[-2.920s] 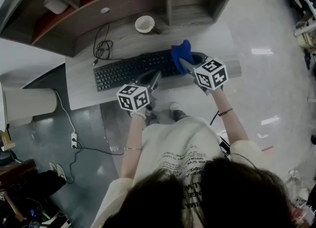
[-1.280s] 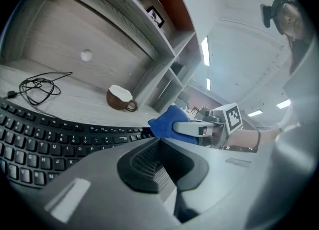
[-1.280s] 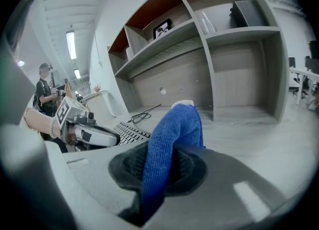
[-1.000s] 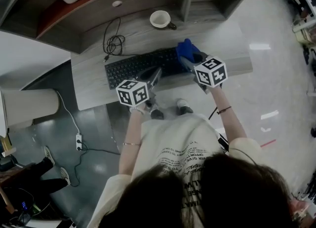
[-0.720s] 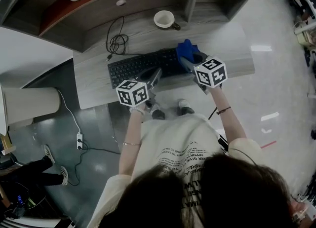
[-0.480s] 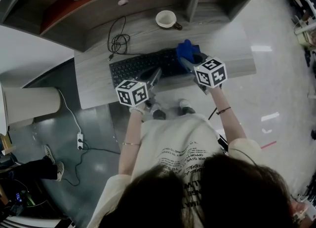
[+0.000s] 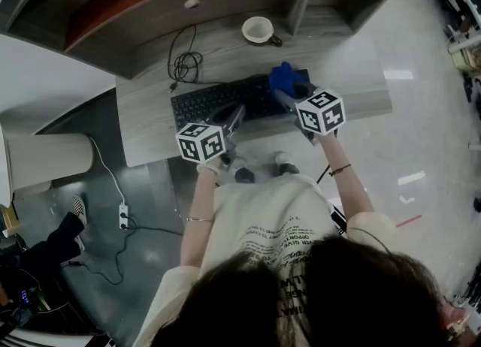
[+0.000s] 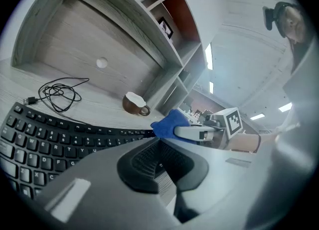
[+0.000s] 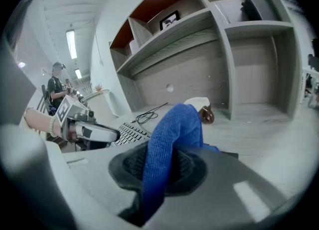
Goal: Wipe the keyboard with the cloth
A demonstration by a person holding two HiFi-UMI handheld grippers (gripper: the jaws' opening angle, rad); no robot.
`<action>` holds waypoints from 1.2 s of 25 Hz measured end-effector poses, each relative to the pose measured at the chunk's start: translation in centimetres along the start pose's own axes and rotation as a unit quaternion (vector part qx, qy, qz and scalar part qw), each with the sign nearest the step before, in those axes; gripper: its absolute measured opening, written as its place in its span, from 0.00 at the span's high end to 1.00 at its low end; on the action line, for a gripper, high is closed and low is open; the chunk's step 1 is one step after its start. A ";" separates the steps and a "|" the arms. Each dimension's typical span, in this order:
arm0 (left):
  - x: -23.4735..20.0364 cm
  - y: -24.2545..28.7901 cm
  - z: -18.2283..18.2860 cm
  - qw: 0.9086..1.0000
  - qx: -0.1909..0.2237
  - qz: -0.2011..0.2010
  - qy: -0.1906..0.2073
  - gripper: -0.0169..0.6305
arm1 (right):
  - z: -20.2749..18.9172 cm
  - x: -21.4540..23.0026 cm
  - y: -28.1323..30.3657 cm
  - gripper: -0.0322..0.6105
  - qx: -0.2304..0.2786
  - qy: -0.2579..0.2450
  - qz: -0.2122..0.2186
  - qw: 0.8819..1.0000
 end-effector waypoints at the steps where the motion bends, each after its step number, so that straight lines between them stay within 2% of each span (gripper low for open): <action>1: -0.1 -0.1 0.0 1.000 0.000 0.000 -0.001 0.98 | 0.0 -0.1 0.1 0.87 0.000 0.000 -0.001 1.000; 30: -3.3 -3.7 0.5 1.000 -0.004 -0.019 -0.009 0.98 | -0.3 -3.8 3.0 0.87 -0.006 0.007 -0.021 1.000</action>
Point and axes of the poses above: the fingertips, and each gripper's own axes: y forward along the fingers, x to its right, z out of its top, the point moved 4 cm from there along -y, backward along the fingers, and after that the axes turned 6 degrees about x, right-handed, at the moved point
